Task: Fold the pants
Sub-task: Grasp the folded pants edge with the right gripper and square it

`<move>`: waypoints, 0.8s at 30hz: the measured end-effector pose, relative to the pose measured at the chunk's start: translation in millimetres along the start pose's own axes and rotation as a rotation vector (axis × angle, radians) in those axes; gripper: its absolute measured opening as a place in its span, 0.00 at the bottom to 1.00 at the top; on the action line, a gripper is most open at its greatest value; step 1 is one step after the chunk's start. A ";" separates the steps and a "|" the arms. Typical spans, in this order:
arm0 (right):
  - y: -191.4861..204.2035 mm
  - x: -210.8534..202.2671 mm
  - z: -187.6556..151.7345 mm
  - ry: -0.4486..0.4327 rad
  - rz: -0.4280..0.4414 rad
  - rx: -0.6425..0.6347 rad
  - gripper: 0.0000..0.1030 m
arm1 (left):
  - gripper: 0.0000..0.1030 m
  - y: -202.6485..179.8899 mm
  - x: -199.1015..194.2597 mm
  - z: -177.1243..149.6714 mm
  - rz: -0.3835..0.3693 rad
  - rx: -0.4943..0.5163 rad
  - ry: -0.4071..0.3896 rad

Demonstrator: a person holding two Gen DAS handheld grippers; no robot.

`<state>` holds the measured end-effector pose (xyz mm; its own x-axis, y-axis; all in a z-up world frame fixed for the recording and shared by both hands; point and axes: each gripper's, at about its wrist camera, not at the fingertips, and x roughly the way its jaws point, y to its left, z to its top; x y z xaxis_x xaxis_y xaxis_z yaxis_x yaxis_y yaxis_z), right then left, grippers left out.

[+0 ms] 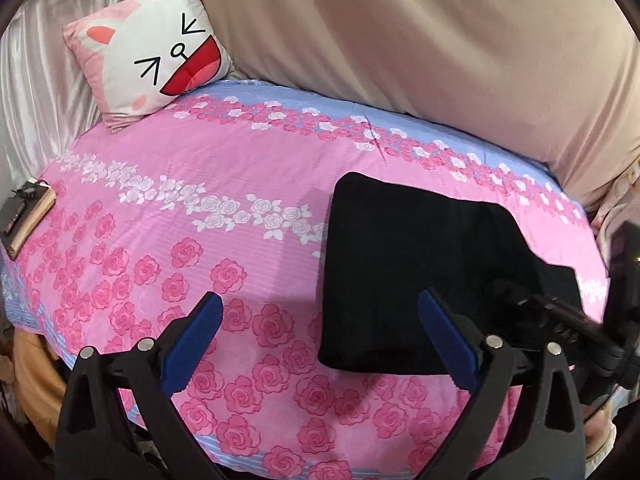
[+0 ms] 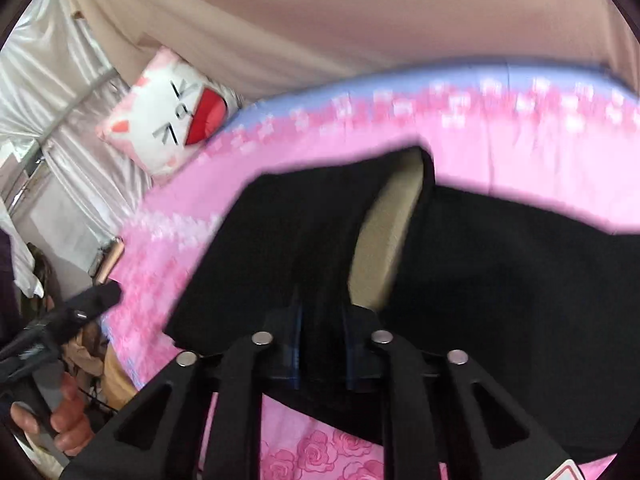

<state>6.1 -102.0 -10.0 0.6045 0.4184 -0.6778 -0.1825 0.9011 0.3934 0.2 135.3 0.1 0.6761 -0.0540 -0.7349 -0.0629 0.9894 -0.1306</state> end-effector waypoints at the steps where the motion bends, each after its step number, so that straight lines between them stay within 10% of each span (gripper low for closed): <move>1: -1.0 -12.1 4.3 -0.026 0.009 0.000 0.12 | 0.93 -0.7 -3.0 1.1 -0.007 -0.004 -0.003; 7: -50.1 -128.1 -2.8 -0.207 -0.213 0.013 0.13 | 0.95 -13.3 -3.8 1.0 -0.015 0.014 -0.015; 12: -131.8 -108.3 -45.4 -0.017 -0.446 0.119 0.27 | 0.95 -40.3 28.7 -6.3 -0.040 0.041 0.063; 16: -141.0 -132.1 -63.9 -0.109 -0.375 0.217 0.31 | 0.95 -62.1 44.2 -8.2 -0.060 0.069 0.107; 20: -122.7 -149.8 -50.7 -0.165 -0.427 0.118 0.60 | 0.95 -71.2 52.2 -7.3 -0.106 0.040 0.129; 24: -125.5 -140.7 -48.2 -0.147 -0.464 0.135 0.61 | 0.95 -83.8 68.3 -7.8 -0.170 0.005 0.195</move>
<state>-93.5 -268.4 6.1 0.7028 -0.0516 -0.7095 0.2270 0.9615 0.1550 45.9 47.7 -44.4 0.5222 -0.2439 -0.8172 0.0431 0.9645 -0.2604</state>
